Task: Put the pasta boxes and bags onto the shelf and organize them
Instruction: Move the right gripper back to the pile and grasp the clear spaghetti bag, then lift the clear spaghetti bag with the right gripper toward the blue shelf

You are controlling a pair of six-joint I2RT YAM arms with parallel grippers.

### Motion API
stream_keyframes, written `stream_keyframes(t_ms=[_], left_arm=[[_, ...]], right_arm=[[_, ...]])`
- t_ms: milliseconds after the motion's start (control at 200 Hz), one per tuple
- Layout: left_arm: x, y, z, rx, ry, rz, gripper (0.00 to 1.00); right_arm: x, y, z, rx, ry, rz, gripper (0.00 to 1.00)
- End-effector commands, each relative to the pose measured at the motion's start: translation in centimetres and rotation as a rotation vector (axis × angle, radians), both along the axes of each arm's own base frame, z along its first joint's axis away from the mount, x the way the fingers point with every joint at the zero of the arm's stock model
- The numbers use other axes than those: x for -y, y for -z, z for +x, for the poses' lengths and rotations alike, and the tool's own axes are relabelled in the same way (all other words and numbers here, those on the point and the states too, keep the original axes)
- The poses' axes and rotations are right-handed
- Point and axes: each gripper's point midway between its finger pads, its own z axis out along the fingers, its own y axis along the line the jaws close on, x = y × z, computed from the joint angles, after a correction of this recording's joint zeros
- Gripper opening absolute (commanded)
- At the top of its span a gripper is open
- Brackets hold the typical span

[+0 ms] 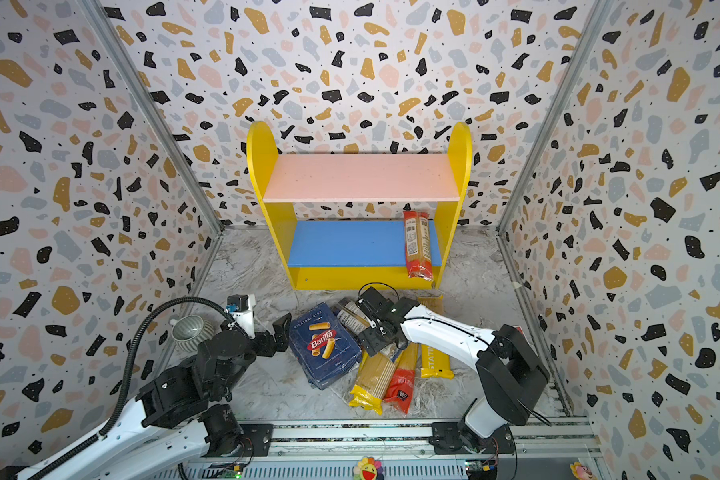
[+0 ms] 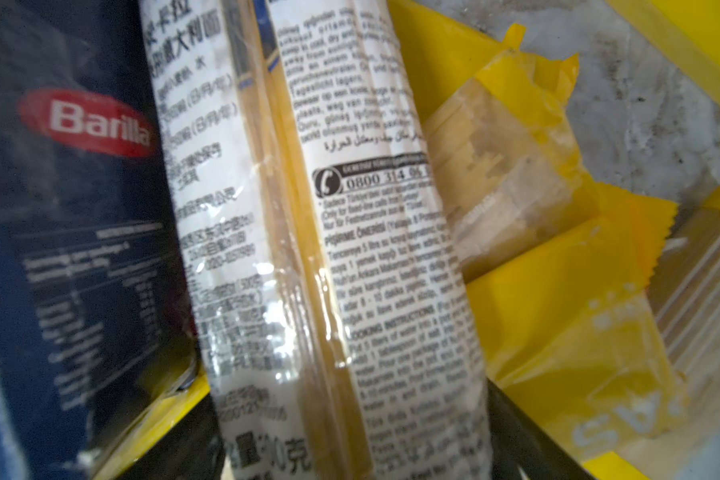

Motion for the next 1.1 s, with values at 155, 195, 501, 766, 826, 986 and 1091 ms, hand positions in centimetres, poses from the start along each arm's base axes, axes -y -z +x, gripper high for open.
stream_keyframes(t_ms=[155, 195, 501, 766, 826, 986, 1091], left_arm=[[-0.4, -0.4, -0.2, 0.026, -0.006, -0.021, 1.00], [-0.4, -0.4, -0.2, 0.026, -0.006, -0.020, 0.99], [-0.6, -0.5, -0.1, 0.027, -0.017, -0.018, 0.99], [-0.7, -1.0, -0.1, 0.032, -0.021, -0.010, 0.99], [-0.7, -1.2, 0.0, 0.033, -0.026, -0.004, 0.99], [-0.6, -1.7, 0.2, 0.033, -0.028, 0.014, 1.00], [-0.6, -2.2, 0.2, 0.039, -0.028, 0.017, 0.99]], right_arm=[[0.6, 2.3, -3.0, -0.143, 0.006, -0.016, 0.44], [0.4, 1.8, -3.1, -0.140, 0.005, 0.003, 0.39], [-1.0, -1.9, -3.9, -0.178, 0.002, 0.285, 0.16], [-0.1, -5.7, -2.9, -0.112, 0.050, 0.431, 0.06], [0.2, -6.7, -2.6, -0.098, 0.062, 0.461, 0.06], [1.0, -9.3, -1.6, -0.040, 0.100, 0.533, 0.04], [1.6, -11.2, -0.7, 0.010, 0.131, 0.570, 0.04]])
